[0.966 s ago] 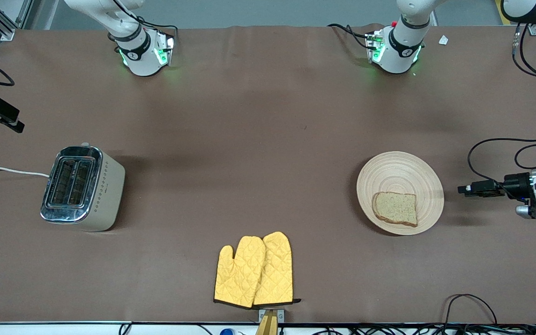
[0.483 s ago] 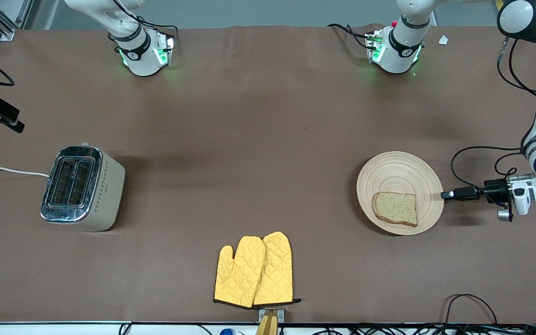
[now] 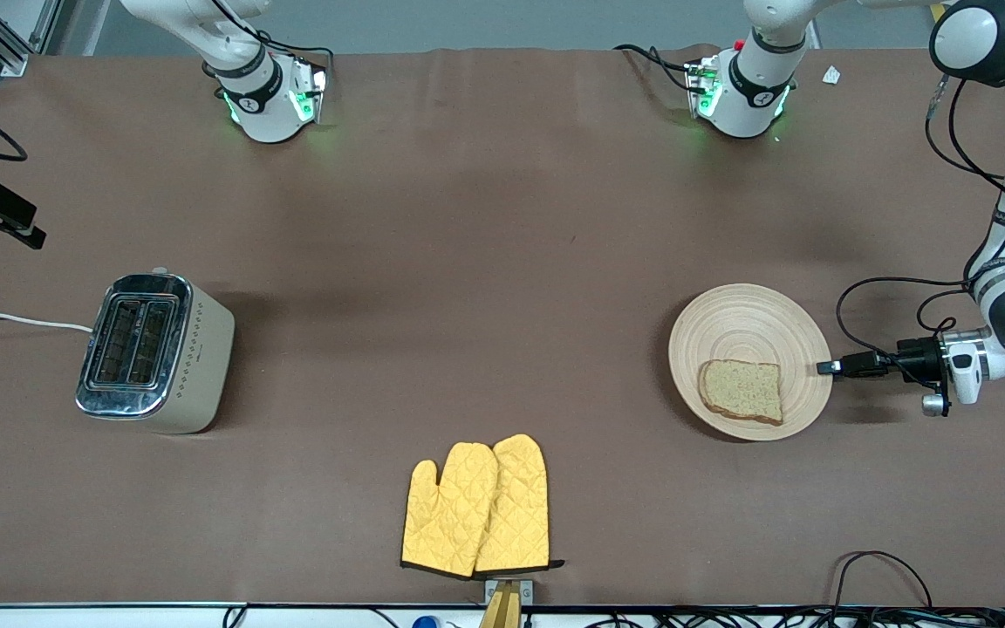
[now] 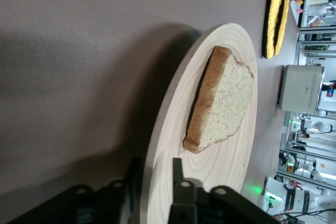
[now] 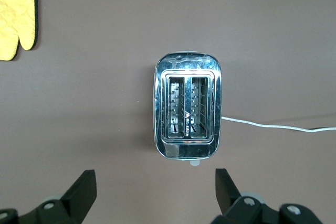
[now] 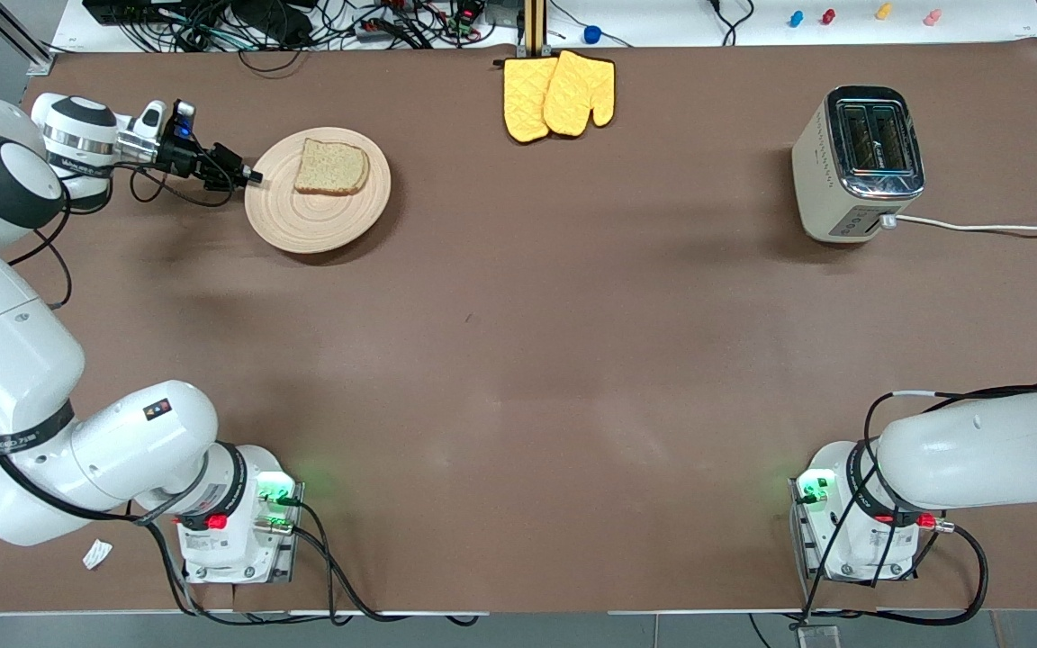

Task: Move plate and put bread in toaster
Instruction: 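Grip the wooden plate's rim with the left gripper, then slide the wooden plate with the left gripper toward the table's middle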

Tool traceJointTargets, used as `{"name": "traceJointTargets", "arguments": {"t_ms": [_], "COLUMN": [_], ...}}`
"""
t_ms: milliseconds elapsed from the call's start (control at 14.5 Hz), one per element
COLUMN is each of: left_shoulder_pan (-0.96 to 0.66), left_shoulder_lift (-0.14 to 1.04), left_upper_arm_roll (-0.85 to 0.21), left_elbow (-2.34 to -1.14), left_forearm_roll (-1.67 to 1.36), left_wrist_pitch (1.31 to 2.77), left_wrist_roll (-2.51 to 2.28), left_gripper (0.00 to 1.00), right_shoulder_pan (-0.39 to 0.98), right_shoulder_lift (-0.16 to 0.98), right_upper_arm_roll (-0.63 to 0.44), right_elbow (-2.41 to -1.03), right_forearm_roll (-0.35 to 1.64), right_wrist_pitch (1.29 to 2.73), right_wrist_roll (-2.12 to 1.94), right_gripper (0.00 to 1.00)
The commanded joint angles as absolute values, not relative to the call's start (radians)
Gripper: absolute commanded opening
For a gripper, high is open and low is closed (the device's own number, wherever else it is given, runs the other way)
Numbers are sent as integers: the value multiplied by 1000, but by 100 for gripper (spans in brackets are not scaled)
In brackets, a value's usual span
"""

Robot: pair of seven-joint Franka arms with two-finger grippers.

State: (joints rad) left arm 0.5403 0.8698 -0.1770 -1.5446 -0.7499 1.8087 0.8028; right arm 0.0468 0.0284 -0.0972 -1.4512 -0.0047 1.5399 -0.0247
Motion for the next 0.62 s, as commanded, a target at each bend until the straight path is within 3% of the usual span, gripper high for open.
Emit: {"name": "traceJointTargets", "arguments": {"t_ms": [0,276,552], "left_shoulder_pan": [542,538,546], "left_shoulder_lift": [888,885,853], "left_upper_arm_roll": [-179,-210,-330], "left_elbow": [-1532,-1532,-1552], "left_forearm_roll": [-775,-772,-782], "left_wrist_pitch": [1810,1784,1750], "left_wrist_roll": [839,882,881], "left_gripper": [15,1,1], "right_shoulder_pan": [43,44,44], "right_shoulder_lift": [29,29,29], "right_upper_arm_roll": [-91,-91,-91], "right_elbow": [-1442,-1442,-1442], "right_forearm_roll": [-17,-17,-15], "right_wrist_pitch": [1534,1534,1534], "right_wrist_roll": [-18,-18,-17], "right_gripper": [100,100,100]}}
